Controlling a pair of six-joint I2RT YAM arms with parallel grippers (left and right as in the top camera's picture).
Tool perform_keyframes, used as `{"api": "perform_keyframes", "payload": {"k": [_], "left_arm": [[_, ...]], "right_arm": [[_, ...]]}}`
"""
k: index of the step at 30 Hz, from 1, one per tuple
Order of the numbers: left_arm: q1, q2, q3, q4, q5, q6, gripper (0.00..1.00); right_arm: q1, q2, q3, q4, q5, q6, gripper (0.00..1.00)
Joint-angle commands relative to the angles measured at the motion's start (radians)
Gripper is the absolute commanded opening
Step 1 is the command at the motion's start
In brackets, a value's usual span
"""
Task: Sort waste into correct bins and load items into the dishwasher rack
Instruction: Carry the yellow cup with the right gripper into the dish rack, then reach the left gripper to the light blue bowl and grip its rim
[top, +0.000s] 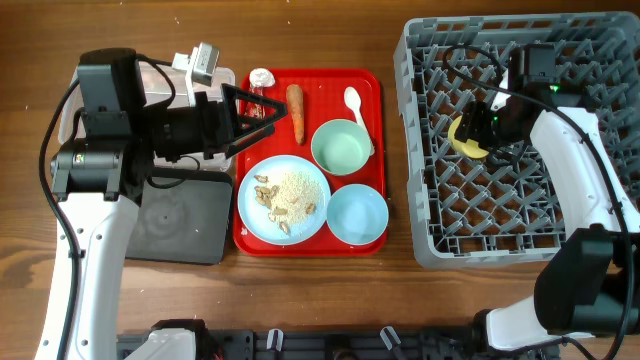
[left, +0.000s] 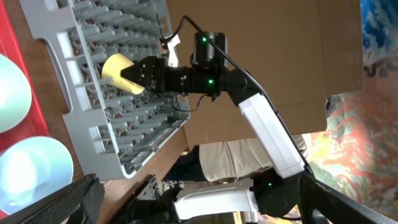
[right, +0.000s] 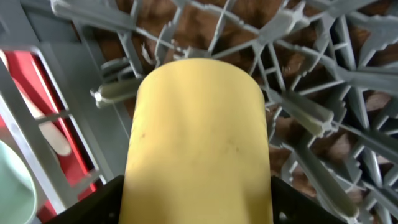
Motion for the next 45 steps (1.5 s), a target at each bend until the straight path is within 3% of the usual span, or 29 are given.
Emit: {"api": "perform_keyframes", "payload": {"k": [1, 4, 6, 9, 11, 12, 15, 17, 19, 21, 32, 41, 45], "left_arm": [[0.005, -0.001, 0.008, -0.024, -0.002, 0.005, 1.00], [0.005, -0.001, 0.008, -0.023, -0.002, 0.005, 1.00], [0.005, -0.001, 0.008, -0.023, -0.002, 0.005, 1.00], [0.004, -0.001, 0.008, -0.024, -0.002, 0.005, 1.00], [-0.002, -0.001, 0.008, -0.024, -0.008, 0.010, 1.00], [-0.015, -0.001, 0.008, -0.024, -0.035, 0.019, 1.00], [-0.092, -0.001, 0.008, -0.023, -0.156, 0.035, 1.00], [-0.139, -0.001, 0.008, -0.023, -0.233, 0.035, 1.00], [-0.175, -0.001, 0.008, -0.024, -0.301, 0.035, 0.98], [-0.186, -0.001, 0.008, -0.024, -0.317, 0.035, 0.98], [-0.186, -0.001, 0.008, -0.053, -0.317, 0.035, 1.00], [-0.186, -0.001, 0.008, -0.053, -0.317, 0.035, 1.00], [-0.186, -0.001, 0.008, -0.053, -0.329, 0.035, 1.00]], "right_arm": [[0.003, -0.038, 0.039, -0.036, -0.014, -0.048, 0.74], [0.003, -0.118, 0.103, -0.061, -0.084, -0.085, 0.79], [0.003, -0.180, 0.142, -0.061, -0.094, -0.090, 0.88], [0.003, -0.260, 0.177, -0.056, -0.101, -0.090, 0.88], [0.003, -0.294, 0.177, -0.065, -0.137, -0.091, 0.82], [0.004, -0.305, 0.177, -0.085, -0.187, -0.095, 0.76], [0.038, -0.301, 0.158, -0.148, -0.304, -0.130, 0.49], [0.070, -0.288, 0.122, -0.171, -0.217, -0.113, 0.37], [0.092, -0.252, 0.041, -0.150, -0.066, -0.050, 0.14], [0.090, -0.212, -0.014, -0.124, -0.053, -0.032, 0.05], [0.081, -0.013, -0.042, -0.016, 0.152, 0.108, 0.04], [0.000, -0.019, 0.035, 0.040, 0.170, 0.114, 0.04], [-0.003, -0.095, 0.071, 0.016, 0.048, 0.011, 0.18]]}}
